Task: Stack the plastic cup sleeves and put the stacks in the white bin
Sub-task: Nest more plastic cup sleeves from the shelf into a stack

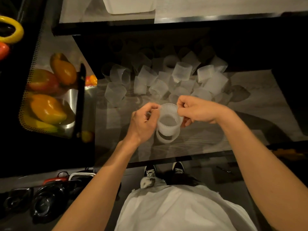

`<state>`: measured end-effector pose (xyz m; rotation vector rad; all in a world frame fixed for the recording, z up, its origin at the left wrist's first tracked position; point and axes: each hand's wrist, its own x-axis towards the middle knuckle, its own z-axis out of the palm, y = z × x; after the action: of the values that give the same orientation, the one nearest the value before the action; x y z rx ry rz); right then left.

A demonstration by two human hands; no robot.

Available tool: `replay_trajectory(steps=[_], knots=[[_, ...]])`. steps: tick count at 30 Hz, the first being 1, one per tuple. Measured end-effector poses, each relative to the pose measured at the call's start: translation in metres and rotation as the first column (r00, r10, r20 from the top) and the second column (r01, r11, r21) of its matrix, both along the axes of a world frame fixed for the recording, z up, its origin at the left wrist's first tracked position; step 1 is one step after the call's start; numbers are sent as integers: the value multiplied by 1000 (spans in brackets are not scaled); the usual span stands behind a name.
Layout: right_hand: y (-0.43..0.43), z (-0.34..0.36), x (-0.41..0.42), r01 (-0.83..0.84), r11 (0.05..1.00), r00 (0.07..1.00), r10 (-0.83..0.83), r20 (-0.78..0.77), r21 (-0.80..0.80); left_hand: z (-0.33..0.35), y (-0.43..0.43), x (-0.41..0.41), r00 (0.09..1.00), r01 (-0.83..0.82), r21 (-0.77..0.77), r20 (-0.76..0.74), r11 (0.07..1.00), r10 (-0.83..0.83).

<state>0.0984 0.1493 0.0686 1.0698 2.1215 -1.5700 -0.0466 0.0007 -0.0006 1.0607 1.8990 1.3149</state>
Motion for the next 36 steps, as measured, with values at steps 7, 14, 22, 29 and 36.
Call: replay_trajectory(steps=[7, 14, 22, 29, 36], knots=[[-5, -11, 18, 28, 999, 998, -27, -60, 21, -4, 0, 2, 990, 42, 18, -133, 999, -39], [-11, -10, 26, -38, 997, 997, 42, -64, 60, -7, -10, 14, 943, 37, 155, -332, 987, 17], [-6, -43, 31, -82, 930, 996, 85, 8, 358, -31, -5, 23, 915, 98, -29, -391, 995, -102], [2, -53, 48, 108, 942, 988, -66, -137, 319, -29, 12, 30, 952, 111, -146, -270, 983, -147], [33, -67, 81, 718, 695, 677, -706, -209, -23, -7, 59, 36, 991, 15, -234, -122, 972, -44]])
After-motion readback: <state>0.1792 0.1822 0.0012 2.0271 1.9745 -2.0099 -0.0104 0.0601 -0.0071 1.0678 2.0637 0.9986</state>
